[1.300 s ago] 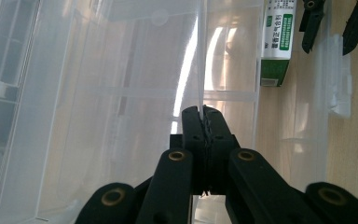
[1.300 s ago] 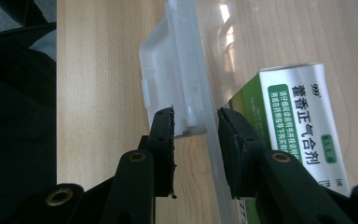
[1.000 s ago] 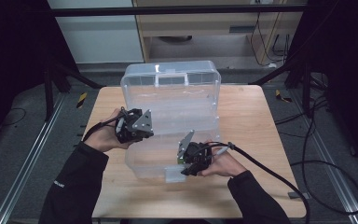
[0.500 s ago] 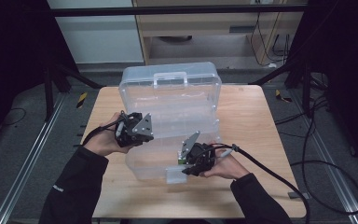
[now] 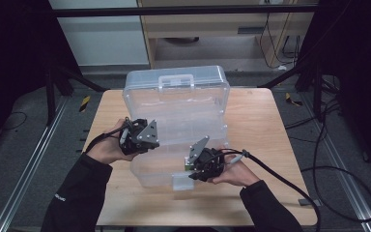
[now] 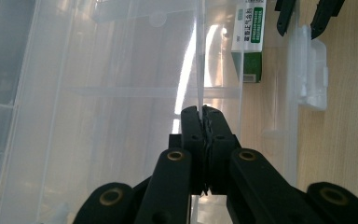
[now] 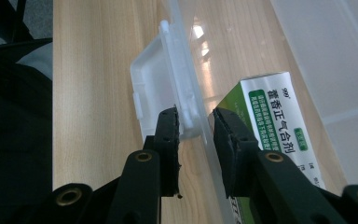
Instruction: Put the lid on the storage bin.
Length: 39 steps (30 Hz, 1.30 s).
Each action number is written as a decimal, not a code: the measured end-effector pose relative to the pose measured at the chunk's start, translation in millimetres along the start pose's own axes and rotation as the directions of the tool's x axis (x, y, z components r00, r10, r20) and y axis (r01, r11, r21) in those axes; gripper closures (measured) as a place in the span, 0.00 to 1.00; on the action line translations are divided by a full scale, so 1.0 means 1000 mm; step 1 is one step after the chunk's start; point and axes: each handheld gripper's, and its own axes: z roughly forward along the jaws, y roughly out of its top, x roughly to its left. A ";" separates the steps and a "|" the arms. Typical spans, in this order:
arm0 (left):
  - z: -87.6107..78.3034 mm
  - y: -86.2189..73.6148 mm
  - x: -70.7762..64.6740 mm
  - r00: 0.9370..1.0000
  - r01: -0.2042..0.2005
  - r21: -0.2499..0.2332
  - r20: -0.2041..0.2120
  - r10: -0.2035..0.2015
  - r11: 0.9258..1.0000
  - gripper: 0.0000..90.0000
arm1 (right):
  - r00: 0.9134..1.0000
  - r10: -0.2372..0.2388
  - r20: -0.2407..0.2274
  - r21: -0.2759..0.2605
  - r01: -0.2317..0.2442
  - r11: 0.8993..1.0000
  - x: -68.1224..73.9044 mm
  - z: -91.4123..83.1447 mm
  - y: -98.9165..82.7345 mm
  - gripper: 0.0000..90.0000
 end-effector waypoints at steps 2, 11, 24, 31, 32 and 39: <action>0.000 0.000 -0.001 1.000 0.001 0.000 0.001 -0.001 1.000 0.98 | 1.000 0.003 0.006 0.002 -0.003 1.000 0.001 0.000 0.000 0.79; 0.001 -0.002 -0.005 1.000 0.005 -0.006 0.007 -0.005 1.000 0.98 | 0.998 0.055 -0.001 -0.057 -0.055 0.997 0.001 -0.005 -0.006 0.78; 0.003 0.001 -0.008 1.000 0.004 0.018 0.019 -0.004 1.000 0.98 | 0.980 0.185 0.074 -0.345 -0.149 0.927 -0.005 -0.070 -0.014 0.85; 0.003 0.001 -0.009 1.000 0.001 0.020 0.021 -0.001 1.000 0.97 | 0.908 0.372 0.190 -0.474 -0.247 0.845 -0.032 -0.096 -0.029 0.92; 0.003 0.001 -0.009 1.000 0.000 0.023 0.020 0.000 1.000 0.97 | 0.899 0.390 0.199 -0.483 -0.256 0.837 -0.037 -0.099 -0.032 0.92; 0.003 0.001 -0.008 1.000 -0.002 0.028 0.027 0.001 1.000 0.97 | 0.838 0.498 0.225 -0.554 -0.310 0.772 -0.054 -0.107 -0.044 0.98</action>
